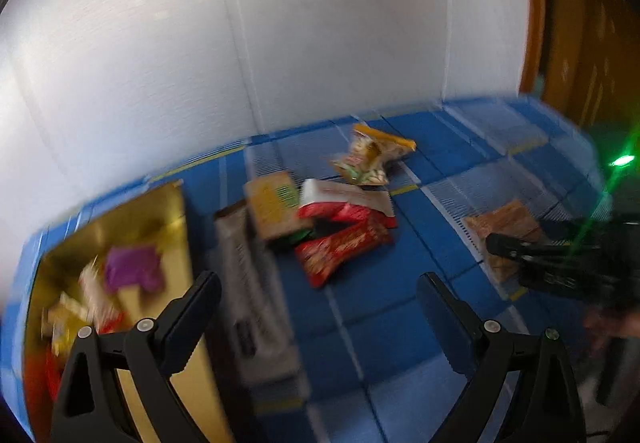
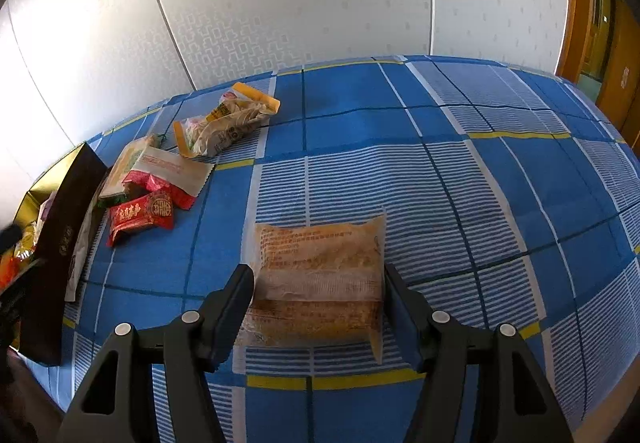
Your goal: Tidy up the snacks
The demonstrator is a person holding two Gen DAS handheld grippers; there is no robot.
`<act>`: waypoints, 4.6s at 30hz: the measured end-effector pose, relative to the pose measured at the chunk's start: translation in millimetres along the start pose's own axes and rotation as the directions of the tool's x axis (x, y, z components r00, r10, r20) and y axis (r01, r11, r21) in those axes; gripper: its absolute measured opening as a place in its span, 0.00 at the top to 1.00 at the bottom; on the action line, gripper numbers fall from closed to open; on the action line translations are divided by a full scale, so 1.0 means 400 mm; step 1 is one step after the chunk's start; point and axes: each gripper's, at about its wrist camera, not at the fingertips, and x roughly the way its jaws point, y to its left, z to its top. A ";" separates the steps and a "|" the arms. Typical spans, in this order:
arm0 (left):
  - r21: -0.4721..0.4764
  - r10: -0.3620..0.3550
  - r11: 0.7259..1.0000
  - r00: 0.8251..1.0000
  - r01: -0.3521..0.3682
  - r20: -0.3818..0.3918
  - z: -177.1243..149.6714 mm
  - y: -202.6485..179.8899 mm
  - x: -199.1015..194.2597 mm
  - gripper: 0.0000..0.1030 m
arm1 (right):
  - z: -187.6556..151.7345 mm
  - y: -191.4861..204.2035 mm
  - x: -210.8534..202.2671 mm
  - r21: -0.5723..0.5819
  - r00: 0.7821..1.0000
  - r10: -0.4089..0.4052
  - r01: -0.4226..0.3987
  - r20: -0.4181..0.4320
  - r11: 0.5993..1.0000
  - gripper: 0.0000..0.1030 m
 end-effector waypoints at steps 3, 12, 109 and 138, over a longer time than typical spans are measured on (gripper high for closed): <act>0.088 0.027 0.996 0.998 -0.022 -0.063 0.030 -0.024 0.071 0.05 | -0.002 -0.006 -0.004 0.008 1.000 0.017 -0.017 -0.002 1.000 0.37; 0.186 0.043 0.983 0.986 -0.013 -0.159 0.068 -0.062 0.184 0.12 | 0.010 -0.028 0.005 0.062 0.997 0.074 -0.073 -0.006 0.995 0.37; -0.521 0.040 0.850 0.996 -0.078 -0.082 -0.255 0.408 -0.135 0.76 | -0.001 -0.004 0.004 -0.030 1.000 -0.008 0.009 0.025 1.000 0.39; -0.509 0.208 0.833 0.975 -0.219 -0.078 -0.326 0.504 -0.138 0.54 | -0.001 -0.006 0.007 -0.044 0.999 -0.014 0.015 0.030 0.999 0.40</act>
